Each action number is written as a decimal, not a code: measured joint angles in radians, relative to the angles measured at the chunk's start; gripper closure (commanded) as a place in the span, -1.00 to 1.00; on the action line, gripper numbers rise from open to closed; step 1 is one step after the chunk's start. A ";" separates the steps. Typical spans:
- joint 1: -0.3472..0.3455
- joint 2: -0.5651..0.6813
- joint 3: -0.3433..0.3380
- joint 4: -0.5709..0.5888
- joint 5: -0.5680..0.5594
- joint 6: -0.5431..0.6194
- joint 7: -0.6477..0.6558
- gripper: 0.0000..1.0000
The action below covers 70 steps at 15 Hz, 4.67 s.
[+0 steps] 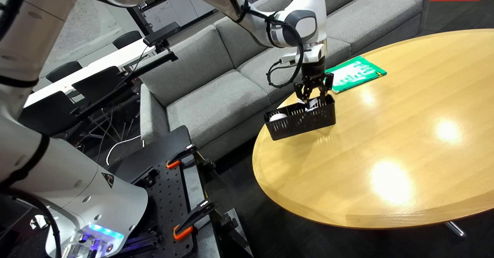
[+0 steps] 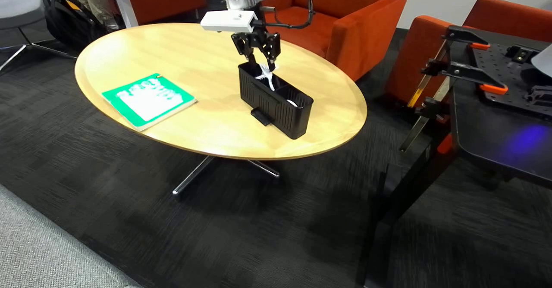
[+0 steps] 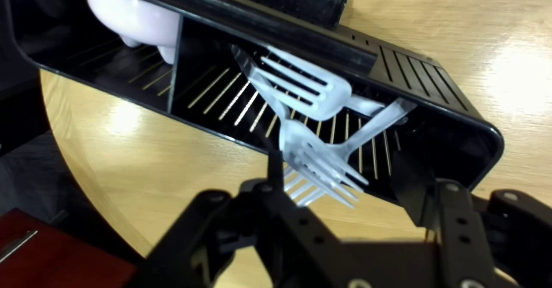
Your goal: Pick the fork on the middle compartment of the cutlery holder and put it on the table
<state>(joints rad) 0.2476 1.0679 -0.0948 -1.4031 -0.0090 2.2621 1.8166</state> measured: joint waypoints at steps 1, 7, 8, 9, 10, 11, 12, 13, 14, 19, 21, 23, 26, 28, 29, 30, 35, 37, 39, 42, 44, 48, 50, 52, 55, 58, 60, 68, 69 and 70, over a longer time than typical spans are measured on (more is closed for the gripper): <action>0.000 0.001 -0.001 0.002 0.000 0.000 0.000 0.46; 0.005 -0.005 -0.005 0.017 -0.006 -0.033 0.000 1.00; 0.008 -0.011 -0.005 0.017 -0.010 -0.063 0.000 0.94; 0.012 -0.020 -0.005 0.017 -0.012 -0.094 0.000 0.97; 0.016 -0.031 -0.005 0.016 -0.017 -0.124 0.000 1.00; 0.019 -0.043 -0.005 0.016 -0.022 -0.157 0.000 0.98; 0.022 -0.058 -0.005 0.014 -0.026 -0.194 -0.001 0.98; 0.025 -0.076 -0.005 0.010 -0.027 -0.228 -0.002 0.98; 0.027 -0.096 -0.005 0.004 -0.031 -0.259 -0.002 0.98; 0.032 -0.208 -0.006 -0.048 -0.080 -0.337 -0.001 0.98; 0.035 -0.269 -0.016 -0.091 -0.119 -0.340 0.024 0.98; 0.044 -0.340 -0.039 -0.147 -0.172 -0.339 0.085 0.98; 0.057 -0.449 -0.069 -0.243 -0.274 -0.338 0.229 0.98; 0.061 -0.507 -0.076 -0.304 -0.353 -0.323 0.345 0.98; 0.062 -0.528 -0.076 -0.334 -0.391 -0.303 0.409 0.98; 0.062 -0.540 -0.076 -0.363 -0.429 -0.273 0.478 0.98; 0.067 -0.518 -0.109 -0.522 -0.547 -0.010 0.821 0.98; 0.141 -0.469 -0.264 -0.534 -0.478 0.126 0.792 0.98; 0.219 -0.400 -0.429 -0.539 -0.353 0.258 0.776 0.98; 0.319 -0.284 -0.573 -0.608 -0.138 0.426 0.777 0.98; 0.346 -0.208 -0.573 -0.648 -0.034 0.491 0.783 0.98; 0.378 -0.077 -0.526 -0.665 0.152 0.522 0.782 0.98; 0.389 -0.034 -0.511 -0.664 0.209 0.522 0.782 0.39; 0.398 -0.006 -0.503 -0.663 0.242 0.522 0.782 0.15; 0.412 0.005 -0.505 -0.664 0.262 0.522 0.782 -0.35; 0.457 -0.003 -0.552 -0.683 0.266 0.541 0.782 -0.78; 0.502 -0.033 -0.599 -0.729 0.260 0.589 0.782 -1.00; 0.545 -0.362 -0.658 -1.019 0.239 0.857 0.651 -1.00; 0.536 -0.408 -0.654 -1.047 0.239 0.879 0.620 -1.00; 0.524 -0.455 -0.646 -1.074 0.239 0.900 0.586 -1.00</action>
<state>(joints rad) 0.7721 0.6130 -0.7411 -2.4772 0.2300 3.1619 2.4029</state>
